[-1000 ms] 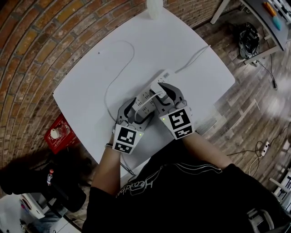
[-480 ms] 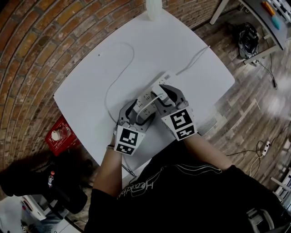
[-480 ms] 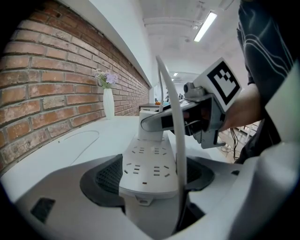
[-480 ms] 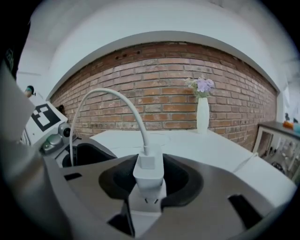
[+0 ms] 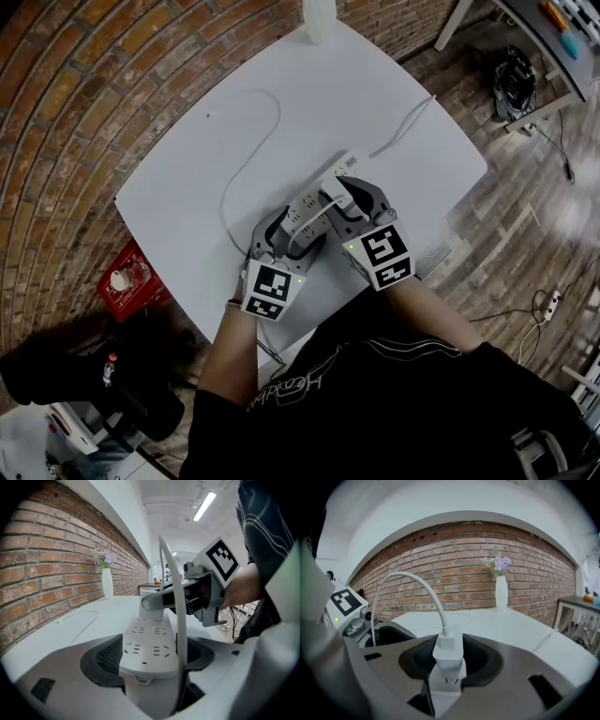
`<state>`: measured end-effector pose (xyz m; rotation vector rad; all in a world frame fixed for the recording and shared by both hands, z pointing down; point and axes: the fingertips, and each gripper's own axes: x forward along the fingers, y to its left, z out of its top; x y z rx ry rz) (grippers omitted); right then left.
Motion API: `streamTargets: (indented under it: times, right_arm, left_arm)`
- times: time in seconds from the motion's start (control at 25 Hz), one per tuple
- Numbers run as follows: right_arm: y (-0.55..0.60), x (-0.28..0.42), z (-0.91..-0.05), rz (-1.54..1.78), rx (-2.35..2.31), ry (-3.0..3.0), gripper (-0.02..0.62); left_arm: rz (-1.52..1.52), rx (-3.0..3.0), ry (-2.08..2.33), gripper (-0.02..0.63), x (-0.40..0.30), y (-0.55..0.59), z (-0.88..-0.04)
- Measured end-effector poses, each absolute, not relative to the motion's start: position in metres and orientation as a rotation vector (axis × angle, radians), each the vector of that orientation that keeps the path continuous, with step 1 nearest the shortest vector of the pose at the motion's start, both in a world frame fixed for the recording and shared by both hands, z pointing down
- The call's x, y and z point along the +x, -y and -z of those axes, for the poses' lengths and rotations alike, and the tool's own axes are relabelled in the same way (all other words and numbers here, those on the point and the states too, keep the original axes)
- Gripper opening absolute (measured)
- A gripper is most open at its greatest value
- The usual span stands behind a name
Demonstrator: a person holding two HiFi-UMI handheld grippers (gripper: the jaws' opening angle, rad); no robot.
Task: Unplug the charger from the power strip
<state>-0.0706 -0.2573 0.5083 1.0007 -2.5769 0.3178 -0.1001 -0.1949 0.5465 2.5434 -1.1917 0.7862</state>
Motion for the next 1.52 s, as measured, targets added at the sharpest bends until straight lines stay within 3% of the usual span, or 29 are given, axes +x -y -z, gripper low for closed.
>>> streamTargets:
  times: [0.28,0.72,1.04,1.16,1.4,1.44,1.52]
  right_arm:
    - [0.229,-0.127,-0.427,0.199,0.818,2.718,0.121]
    - [0.254,-0.082,-0.445,-0.188,0.821,2.668,0.121]
    - [0.237,-0.076,-0.430,-0.453,0.695,2.736,0.121]
    - [0.226,-0.069,-0.415,-0.506,0.665,2.754,0.121]
    - [0.205,-0.052,-0.380,-0.653,0.612,2.810,0.121]
    - [0.201,-0.050,-0.375,-0.675,0.601,2.823,0.121]
    - [0.194,-0.044,-0.366,-0.689,0.577,2.843,0.121]
  left_arm:
    - [-0.762,2.535,1.222,0.350,-0.100,0.198,-0.547]
    - [-0.779,2.555,1.146,0.350,-0.091,0.185,-0.535]
    - [-0.541,2.595,1.115,0.350,-0.103,0.162,-0.464]
    - [-0.395,2.580,1.117,0.350,-0.115,0.142,-0.432]
    - [0.196,2.375,1.065,0.345,-0.127,0.116,-0.341]
    - [0.217,2.352,1.057,0.315,-0.127,0.111,-0.333]
    - [0.224,2.330,1.052,0.113,-0.123,0.102,-0.322]
